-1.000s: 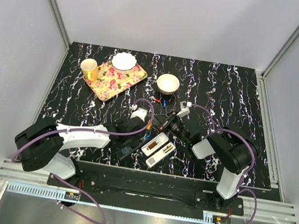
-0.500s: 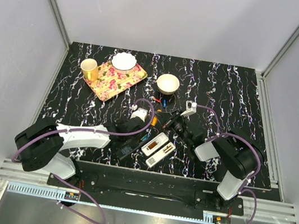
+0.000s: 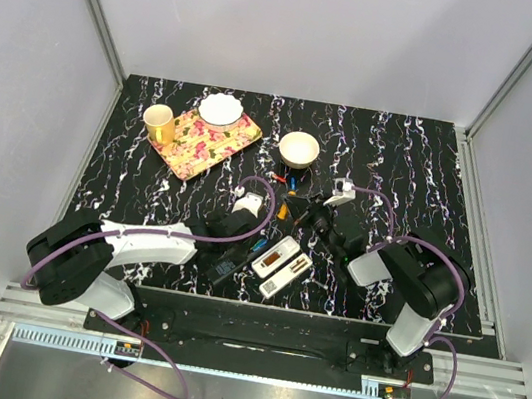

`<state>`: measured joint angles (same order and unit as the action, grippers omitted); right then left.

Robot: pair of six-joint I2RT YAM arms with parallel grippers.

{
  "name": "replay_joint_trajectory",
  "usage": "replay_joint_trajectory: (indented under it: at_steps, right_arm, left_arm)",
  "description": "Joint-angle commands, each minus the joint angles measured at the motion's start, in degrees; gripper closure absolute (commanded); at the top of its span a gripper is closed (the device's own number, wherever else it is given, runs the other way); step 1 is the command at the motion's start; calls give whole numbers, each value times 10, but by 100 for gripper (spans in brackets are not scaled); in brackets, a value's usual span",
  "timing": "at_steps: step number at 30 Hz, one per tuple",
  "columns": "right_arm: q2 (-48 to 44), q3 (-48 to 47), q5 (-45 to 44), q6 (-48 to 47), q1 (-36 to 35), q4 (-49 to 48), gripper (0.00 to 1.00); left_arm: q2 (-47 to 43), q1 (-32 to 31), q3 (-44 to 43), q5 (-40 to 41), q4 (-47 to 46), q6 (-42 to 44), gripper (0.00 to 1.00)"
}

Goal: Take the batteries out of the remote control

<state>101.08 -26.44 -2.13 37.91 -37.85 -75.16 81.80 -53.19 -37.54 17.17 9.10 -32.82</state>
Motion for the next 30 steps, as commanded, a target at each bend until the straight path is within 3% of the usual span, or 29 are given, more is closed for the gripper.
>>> replay_joint_trajectory:
  at_steps: [1,11,18,21,30]
  right_arm:
    - [-20,-22,62,-24,2,-127,100]
    - [-13,-25,50,-85,-58,-127,100]
    - [-18,-22,-7,-172,-116,-131,100]
    - [-15,-26,-28,-212,-137,-132,100]
    - [-5,-41,-57,-267,-159,-134,100]
  left_arm:
    - [42,-10,22,-52,48,-15,83]
    - [-13,-13,50,-36,36,-37,85]
    - [-207,-31,95,-13,17,-48,77]
    - [-240,-31,104,-8,36,-52,75]
    - [-191,-31,116,-41,29,-67,80]
